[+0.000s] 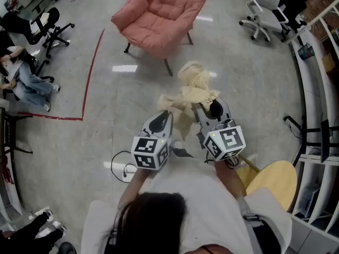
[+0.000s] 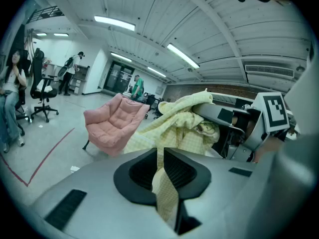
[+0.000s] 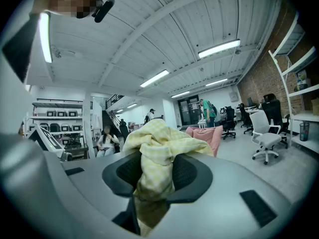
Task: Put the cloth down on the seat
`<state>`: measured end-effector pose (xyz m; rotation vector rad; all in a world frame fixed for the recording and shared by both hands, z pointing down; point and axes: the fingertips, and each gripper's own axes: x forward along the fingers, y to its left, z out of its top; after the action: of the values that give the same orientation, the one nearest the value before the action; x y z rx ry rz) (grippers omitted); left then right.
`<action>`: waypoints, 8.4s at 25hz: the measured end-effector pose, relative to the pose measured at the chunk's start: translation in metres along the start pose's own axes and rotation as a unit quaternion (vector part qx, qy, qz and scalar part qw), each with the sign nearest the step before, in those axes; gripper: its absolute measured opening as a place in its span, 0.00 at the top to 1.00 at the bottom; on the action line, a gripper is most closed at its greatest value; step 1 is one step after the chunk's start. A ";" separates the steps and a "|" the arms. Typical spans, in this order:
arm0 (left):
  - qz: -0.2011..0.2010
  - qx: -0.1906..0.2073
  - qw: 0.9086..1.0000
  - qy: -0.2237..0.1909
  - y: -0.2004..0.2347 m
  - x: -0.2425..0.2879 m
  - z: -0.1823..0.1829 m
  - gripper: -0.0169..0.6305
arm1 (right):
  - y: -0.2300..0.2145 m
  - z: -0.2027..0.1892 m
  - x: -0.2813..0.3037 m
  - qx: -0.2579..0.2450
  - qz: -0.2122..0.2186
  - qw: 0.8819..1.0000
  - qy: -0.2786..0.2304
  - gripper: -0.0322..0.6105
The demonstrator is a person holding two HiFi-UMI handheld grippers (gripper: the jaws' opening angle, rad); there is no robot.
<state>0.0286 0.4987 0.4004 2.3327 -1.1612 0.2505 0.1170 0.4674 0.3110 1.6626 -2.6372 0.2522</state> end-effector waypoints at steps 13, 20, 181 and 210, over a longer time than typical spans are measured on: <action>-0.004 -0.006 1.000 -0.019 0.030 0.000 0.025 0.88 | 0.012 -0.001 0.027 0.007 -0.005 1.000 0.010 0.72; -0.016 -0.004 0.999 -0.031 0.066 0.003 0.054 0.88 | 0.022 0.007 0.063 0.012 -0.016 1.000 0.001 0.71; 0.062 -0.142 0.988 0.010 0.563 0.616 0.368 0.92 | -0.336 -0.080 0.831 0.144 0.091 0.967 0.187 0.38; 0.003 -0.029 0.999 -0.043 0.447 0.531 0.446 0.92 | -0.271 0.042 0.748 0.151 0.092 0.981 0.074 0.88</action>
<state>-0.0234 -0.3247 0.3878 2.3094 -1.2004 0.1175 0.0378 -0.3225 0.3775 1.3973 -2.7455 0.7848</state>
